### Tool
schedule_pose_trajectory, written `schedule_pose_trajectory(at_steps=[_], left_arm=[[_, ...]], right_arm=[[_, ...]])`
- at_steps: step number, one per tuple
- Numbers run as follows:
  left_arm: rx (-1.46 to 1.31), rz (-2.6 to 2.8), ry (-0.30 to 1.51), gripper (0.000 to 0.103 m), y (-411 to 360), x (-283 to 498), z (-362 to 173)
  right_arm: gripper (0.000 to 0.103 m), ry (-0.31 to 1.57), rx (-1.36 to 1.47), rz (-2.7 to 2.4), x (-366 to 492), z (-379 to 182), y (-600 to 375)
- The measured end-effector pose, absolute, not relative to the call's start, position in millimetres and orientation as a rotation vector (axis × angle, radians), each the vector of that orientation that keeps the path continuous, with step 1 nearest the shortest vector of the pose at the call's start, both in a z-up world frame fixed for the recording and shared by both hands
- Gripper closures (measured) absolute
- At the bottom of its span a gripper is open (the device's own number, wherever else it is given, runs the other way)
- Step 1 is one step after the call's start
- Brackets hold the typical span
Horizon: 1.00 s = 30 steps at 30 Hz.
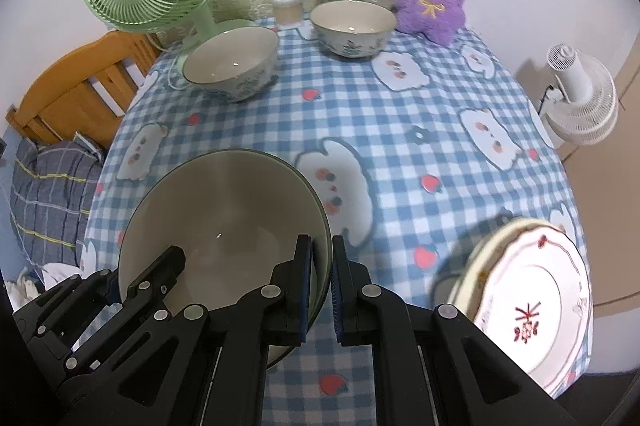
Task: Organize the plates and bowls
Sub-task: 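Lift the large bowl with both grippers and carry it toward the plate stack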
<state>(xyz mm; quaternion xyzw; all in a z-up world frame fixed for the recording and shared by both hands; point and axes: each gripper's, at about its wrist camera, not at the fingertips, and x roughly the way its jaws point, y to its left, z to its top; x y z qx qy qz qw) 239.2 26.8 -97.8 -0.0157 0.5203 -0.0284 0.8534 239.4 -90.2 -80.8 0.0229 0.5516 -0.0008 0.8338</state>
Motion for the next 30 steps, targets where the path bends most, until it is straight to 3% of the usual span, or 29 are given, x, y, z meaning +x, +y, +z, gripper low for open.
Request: schedule_pose_trajectory(at_steps=[30], left_arm=[[0.040, -0.170, 1.169, 0.090, -29, 191, -122]], right_arm=[[0.091, 1.253, 0.081, -0.108, 178, -101, -143]])
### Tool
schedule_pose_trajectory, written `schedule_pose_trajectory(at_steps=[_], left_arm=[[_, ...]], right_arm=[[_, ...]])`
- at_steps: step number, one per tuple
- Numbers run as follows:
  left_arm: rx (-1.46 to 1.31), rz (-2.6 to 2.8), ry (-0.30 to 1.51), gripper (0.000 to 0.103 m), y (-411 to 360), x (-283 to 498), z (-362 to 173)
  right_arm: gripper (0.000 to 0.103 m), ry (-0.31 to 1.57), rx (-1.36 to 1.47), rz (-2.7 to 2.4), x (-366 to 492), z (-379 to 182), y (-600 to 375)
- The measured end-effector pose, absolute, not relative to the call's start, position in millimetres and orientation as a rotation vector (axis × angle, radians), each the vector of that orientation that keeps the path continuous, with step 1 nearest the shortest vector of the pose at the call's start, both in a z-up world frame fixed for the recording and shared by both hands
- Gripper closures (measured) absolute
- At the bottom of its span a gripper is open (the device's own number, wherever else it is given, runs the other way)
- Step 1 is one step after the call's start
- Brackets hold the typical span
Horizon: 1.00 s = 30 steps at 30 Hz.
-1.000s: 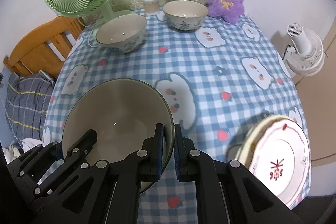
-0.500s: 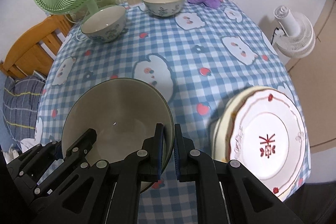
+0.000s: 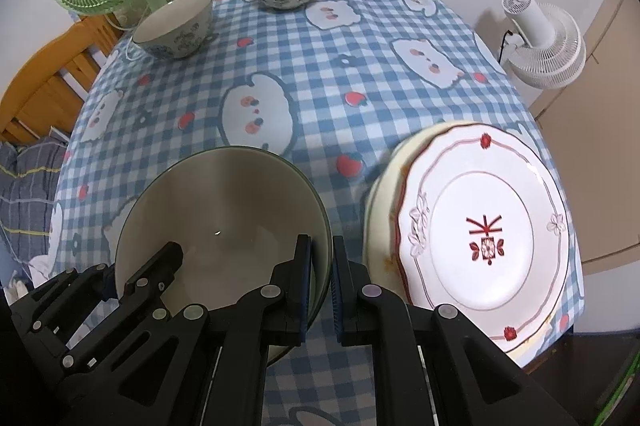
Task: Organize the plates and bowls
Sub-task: 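Lift the large bowl with both grippers and carry it toward the plate stack, then lower the large bowl beside the plate stack and open both grippers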
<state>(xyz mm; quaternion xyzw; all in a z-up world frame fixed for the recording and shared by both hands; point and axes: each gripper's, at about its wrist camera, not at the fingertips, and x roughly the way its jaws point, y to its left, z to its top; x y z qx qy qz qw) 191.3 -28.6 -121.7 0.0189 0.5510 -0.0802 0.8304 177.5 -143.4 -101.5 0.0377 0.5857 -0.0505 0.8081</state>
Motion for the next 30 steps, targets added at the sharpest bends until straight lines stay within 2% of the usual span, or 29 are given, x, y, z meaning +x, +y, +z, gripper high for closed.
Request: schedule_pose_trajectory(at_steps=[16, 27, 29, 30], left_arm=[[0.051, -0.155, 1.194, 0.090, -31, 184, -128], [0.000, -0.155, 1.227, 0.046, -28, 185, -127], [0.002, -0.151, 1.222, 0.045, -27, 184, -125], [0.002, -0.151, 1.219, 0.042, -27, 184, -123]], right_arm=[[0.090, 1.281, 0.086, -0.108, 171, -110, -143], [0.082, 1.310, 0.178, -0.077, 172, -111, -154], [0.072, 1.297, 0.144, -0.089, 172, -107, -152], [0.061, 1.287, 0.131, -0.094, 171, -103, -152]])
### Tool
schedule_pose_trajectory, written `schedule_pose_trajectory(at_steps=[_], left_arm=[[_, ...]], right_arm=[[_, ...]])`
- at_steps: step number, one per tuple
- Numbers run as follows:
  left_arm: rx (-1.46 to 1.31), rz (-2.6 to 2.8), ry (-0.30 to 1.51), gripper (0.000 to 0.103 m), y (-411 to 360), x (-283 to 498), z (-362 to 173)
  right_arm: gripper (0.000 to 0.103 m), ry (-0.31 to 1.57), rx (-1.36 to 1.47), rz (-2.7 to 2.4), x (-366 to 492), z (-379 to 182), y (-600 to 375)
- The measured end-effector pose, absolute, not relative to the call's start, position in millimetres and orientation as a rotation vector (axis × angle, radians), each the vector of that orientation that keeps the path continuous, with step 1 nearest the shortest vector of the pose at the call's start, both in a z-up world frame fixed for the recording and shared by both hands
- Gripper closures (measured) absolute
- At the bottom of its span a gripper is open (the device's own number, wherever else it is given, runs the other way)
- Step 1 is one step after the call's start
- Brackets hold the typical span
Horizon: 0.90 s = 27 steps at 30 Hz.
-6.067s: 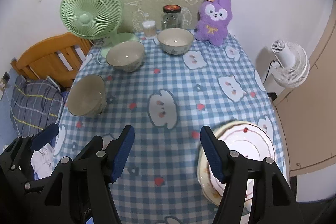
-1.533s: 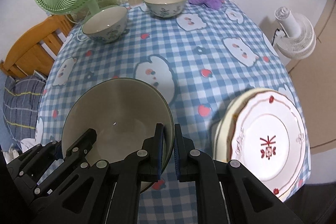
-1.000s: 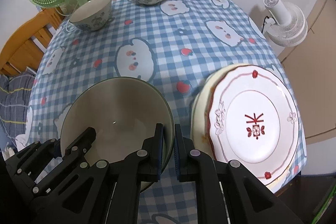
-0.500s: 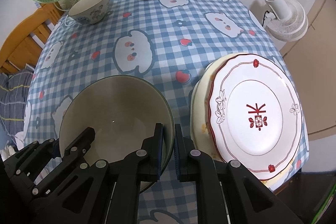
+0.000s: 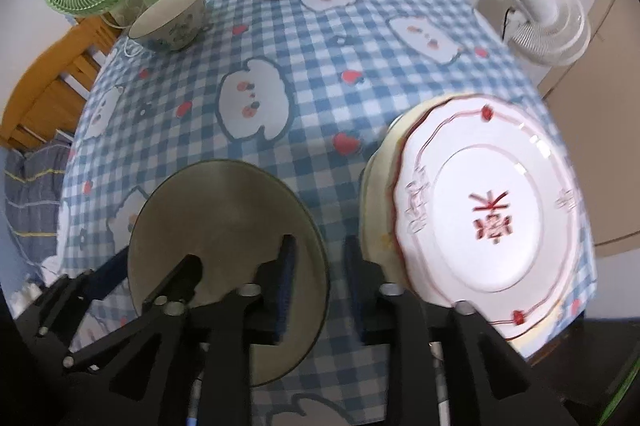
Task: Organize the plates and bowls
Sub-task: 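Lower the large bowl beside the plate stack and open both grippers, then move both grippers back toward the bowl beside the fan base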
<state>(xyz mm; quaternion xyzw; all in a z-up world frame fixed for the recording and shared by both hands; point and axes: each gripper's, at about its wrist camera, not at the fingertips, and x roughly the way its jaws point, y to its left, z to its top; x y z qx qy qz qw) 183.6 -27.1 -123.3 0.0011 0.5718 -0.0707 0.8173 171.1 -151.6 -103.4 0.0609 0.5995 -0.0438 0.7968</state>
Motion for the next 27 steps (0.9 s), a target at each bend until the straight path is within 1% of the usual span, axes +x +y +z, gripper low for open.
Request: schedule_pose_trajectory(at_steps=[1, 3, 5, 6, 10, 15, 27], left_arm=[[-0.003, -0.152, 1.215, 0.040, -26, 183, -121], [-0.004, -0.155, 1.206, 0.040, -26, 183, -116], [-0.003, -0.156, 1.198, 0.038, -26, 183, -111], [-0.006, -0.159, 1.192, 0.035, -25, 183, -108], [-0.007, -0.172, 1.167, 0.029, -26, 182, -94], [-0.012, -0.194, 1.131, 0.028, -26, 179, -73], [-0.036, -0.199, 1.019, 0.025, -12, 175, -10]], right_arm=[[0.050, 1.280, 0.131, -0.094, 171, -101, -151], [0.045, 1.259, 0.127, -0.095, 169, -94, -150], [0.042, 1.243, 0.112, -0.097, 169, -87, -149], [0.039, 1.234, 0.109, -0.094, 169, -82, -148], [0.035, 1.204, 0.098, -0.094, 167, -67, -146], [0.029, 1.158, 0.091, -0.106, 165, -44, -144], [0.027, 1.038, 0.086, -0.103, 165, 20, -132]])
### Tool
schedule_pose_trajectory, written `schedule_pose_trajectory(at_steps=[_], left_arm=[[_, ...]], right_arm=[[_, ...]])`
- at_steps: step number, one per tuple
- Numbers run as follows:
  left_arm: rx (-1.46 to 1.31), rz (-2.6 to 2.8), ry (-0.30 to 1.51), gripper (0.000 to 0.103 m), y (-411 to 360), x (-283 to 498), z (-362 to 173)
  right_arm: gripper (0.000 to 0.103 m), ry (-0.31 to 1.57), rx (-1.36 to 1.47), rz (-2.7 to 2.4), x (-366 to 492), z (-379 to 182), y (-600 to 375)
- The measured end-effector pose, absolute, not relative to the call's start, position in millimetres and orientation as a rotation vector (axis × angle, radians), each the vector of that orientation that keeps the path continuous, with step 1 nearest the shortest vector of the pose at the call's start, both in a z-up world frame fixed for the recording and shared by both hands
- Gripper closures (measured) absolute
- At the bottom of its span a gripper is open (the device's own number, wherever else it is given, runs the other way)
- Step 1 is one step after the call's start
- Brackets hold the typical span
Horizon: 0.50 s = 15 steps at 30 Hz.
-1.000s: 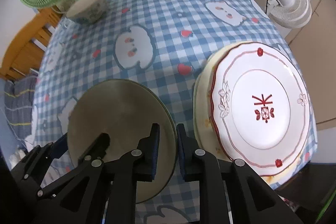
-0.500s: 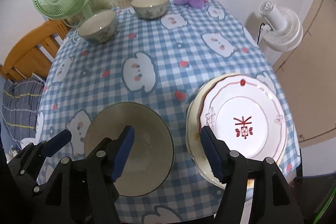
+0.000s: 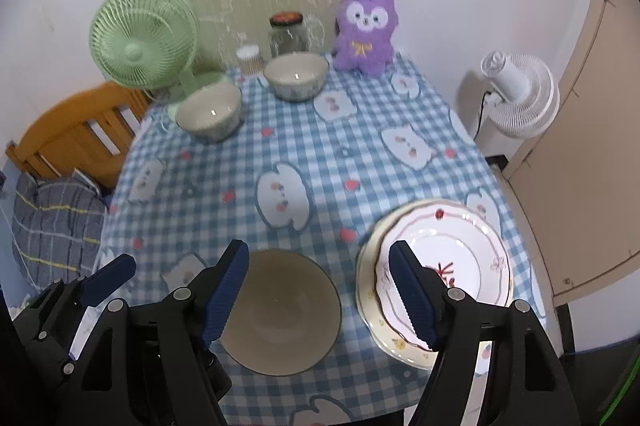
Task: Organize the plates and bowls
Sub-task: 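Move both grippers back toward the bowl beside the fan base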
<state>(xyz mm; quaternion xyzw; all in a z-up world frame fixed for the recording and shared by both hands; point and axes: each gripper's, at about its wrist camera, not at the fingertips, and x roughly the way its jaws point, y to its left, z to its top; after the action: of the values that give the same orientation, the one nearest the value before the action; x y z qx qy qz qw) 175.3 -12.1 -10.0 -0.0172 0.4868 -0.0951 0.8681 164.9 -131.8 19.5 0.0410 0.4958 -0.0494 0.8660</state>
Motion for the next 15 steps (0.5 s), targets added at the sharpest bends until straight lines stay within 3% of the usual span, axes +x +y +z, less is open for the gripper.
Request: schedule_pose_trajectory(at_steps=[4, 15], left_arm=[[-0.033, -0.185, 0.974, 0.021, -5, 173, 9], [-0.050, -0.146, 0.927, 0.017, 15, 178, 38]], right_arm=[[0.021, 0.997, 0.072, -0.107, 165, 39, -125], [0.020, 0.959, 0.030, -0.087, 176, 70, -103]])
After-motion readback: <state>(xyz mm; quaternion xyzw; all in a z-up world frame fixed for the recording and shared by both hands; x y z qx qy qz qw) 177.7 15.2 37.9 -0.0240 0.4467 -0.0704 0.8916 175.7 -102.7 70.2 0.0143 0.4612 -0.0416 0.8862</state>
